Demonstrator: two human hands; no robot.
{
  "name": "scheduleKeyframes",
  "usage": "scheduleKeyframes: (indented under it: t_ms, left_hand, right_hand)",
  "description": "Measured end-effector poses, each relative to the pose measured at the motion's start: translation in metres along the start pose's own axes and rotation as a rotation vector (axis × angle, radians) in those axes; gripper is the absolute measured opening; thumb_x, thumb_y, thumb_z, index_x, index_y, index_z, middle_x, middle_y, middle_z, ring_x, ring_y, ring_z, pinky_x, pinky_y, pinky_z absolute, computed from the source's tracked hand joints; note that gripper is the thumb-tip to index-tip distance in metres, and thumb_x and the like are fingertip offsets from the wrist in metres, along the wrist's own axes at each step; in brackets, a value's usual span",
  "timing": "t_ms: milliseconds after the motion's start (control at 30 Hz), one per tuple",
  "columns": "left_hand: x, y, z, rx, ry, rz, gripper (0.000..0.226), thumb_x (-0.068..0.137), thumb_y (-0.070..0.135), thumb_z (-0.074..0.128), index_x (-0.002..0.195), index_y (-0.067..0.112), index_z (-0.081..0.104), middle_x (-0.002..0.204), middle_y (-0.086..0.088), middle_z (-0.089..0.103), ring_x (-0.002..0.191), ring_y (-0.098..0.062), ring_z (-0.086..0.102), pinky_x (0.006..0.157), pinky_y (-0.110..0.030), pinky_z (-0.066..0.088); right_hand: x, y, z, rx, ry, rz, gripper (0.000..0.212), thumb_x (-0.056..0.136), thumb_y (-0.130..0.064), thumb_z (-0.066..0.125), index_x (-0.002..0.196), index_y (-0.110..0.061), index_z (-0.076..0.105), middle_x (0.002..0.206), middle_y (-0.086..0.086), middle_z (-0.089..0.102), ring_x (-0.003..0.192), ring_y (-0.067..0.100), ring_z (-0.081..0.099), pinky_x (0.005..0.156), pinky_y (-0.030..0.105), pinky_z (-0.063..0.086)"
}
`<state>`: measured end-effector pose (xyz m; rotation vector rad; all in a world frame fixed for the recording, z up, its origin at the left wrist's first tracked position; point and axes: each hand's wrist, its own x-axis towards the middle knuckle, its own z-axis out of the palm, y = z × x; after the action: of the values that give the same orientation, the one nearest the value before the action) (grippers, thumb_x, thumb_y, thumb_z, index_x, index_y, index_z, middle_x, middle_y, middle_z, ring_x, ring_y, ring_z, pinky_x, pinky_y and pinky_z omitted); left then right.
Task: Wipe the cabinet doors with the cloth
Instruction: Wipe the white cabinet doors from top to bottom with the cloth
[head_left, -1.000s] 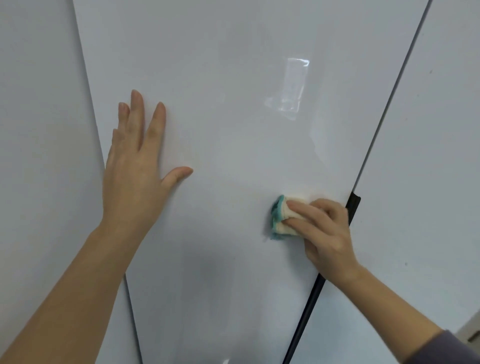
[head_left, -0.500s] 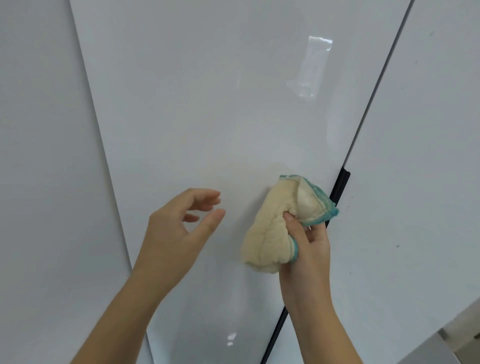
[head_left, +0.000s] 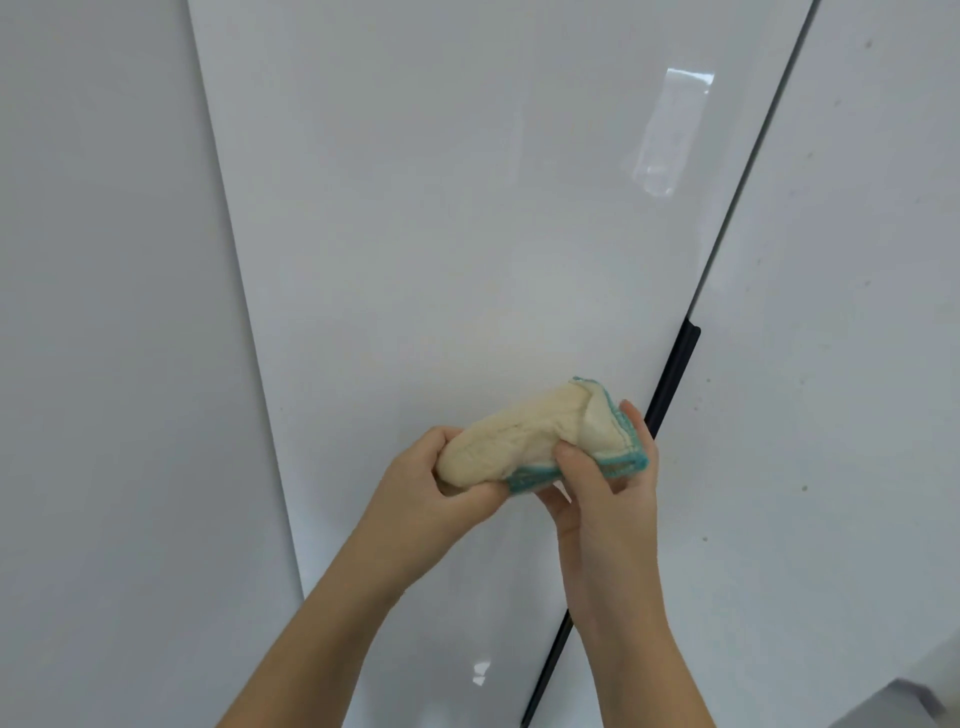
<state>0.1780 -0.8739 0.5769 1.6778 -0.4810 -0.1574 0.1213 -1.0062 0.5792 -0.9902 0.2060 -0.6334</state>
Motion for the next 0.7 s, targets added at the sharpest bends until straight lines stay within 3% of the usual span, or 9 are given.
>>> scheduleKeyframes:
  t_ms: [100,167,233,300,400,467,600,700]
  left_hand:
    - [0.005,-0.006,0.0,-0.511,-0.058,0.009,0.049,0.072,0.016,0.071,0.118,0.003,0.061,0.113,-0.007,0.071,0.107,-0.021,0.066,0.093,-0.032,0.055]
    - [0.008,-0.008,0.007,-0.849,-0.102,0.002,0.061,0.074,0.014,0.072,0.127,-0.008,0.052,0.122,-0.019,0.063,0.114,-0.03,0.061,0.101,-0.042,0.05]
    - [0.012,-0.011,0.009,-1.006,-0.04,-0.01,0.067,0.068,0.016,0.081,0.126,-0.004,0.055,0.121,-0.018,0.062,0.111,-0.029,0.061,0.099,-0.041,0.051]
    - [0.017,-0.009,0.0,-1.057,0.131,0.015,0.065,0.059,0.024,0.09,0.116,0.008,0.063,0.111,-0.009,0.068,0.102,-0.02,0.066,0.086,-0.035,0.057]
    - [0.029,0.006,-0.027,-0.83,0.404,0.117,0.043,0.085,0.012,0.067,0.127,0.008,0.056,0.109,-0.002,0.066,0.101,-0.014,0.064,0.083,-0.032,0.057]
    - [0.036,0.021,-0.037,-0.598,0.502,0.172,0.029,0.092,0.005,0.06,0.12,0.013,0.06,0.103,0.003,0.065,0.095,-0.007,0.063,0.083,-0.028,0.054]
    - [0.05,0.043,-0.01,-0.173,0.597,0.414,0.018,0.087,0.001,0.065,0.088,0.018,0.06,0.089,0.005,0.059,0.071,0.006,0.058,0.063,-0.009,0.046]
    - [0.065,0.046,0.022,0.23,0.627,0.694,0.031,0.083,0.002,0.065,0.111,0.016,0.06,0.104,0.005,0.058,0.091,-0.007,0.058,0.077,-0.015,0.046]
  right_hand:
    - [-0.001,-0.005,-0.005,-0.005,-0.104,0.053,0.066,0.078,-0.005,0.072,0.137,-0.02,0.048,0.124,0.01,0.065,0.111,0.03,0.065,0.086,0.041,0.056]
    - [-0.001,-0.001,-0.005,-0.11,-0.121,0.074,0.051,0.082,-0.003,0.071,0.128,-0.019,0.056,0.118,0.01,0.067,0.105,0.024,0.067,0.084,0.037,0.056]
    - [-0.002,0.002,-0.005,-0.249,-0.14,0.084,0.044,0.084,-0.007,0.072,0.123,-0.024,0.058,0.111,0.004,0.07,0.098,0.017,0.069,0.082,0.035,0.057]
    - [0.002,-0.004,-0.01,-0.395,-0.123,0.024,0.047,0.079,-0.02,0.078,0.12,-0.031,0.058,0.108,-0.004,0.071,0.095,0.009,0.069,0.084,0.032,0.056]
    - [0.016,-0.027,-0.026,-0.59,0.125,-0.243,0.033,0.085,-0.024,0.073,0.113,-0.033,0.06,0.105,-0.016,0.067,0.085,-0.002,0.063,0.071,0.014,0.048]
    - [0.028,-0.042,-0.035,-0.684,0.248,-0.385,0.027,0.089,-0.024,0.067,0.113,-0.032,0.059,0.105,-0.02,0.063,0.083,-0.002,0.06,0.064,0.01,0.045]
    - [0.051,-0.056,-0.039,-0.804,0.285,-0.48,0.016,0.092,-0.024,0.061,0.106,-0.032,0.061,0.096,-0.023,0.064,0.078,0.002,0.062,0.066,0.018,0.043]
    - [0.066,-0.062,-0.041,-0.873,0.287,-0.49,0.006,0.092,-0.025,0.062,0.091,-0.03,0.065,0.084,-0.018,0.066,0.072,0.013,0.065,0.066,0.024,0.046]
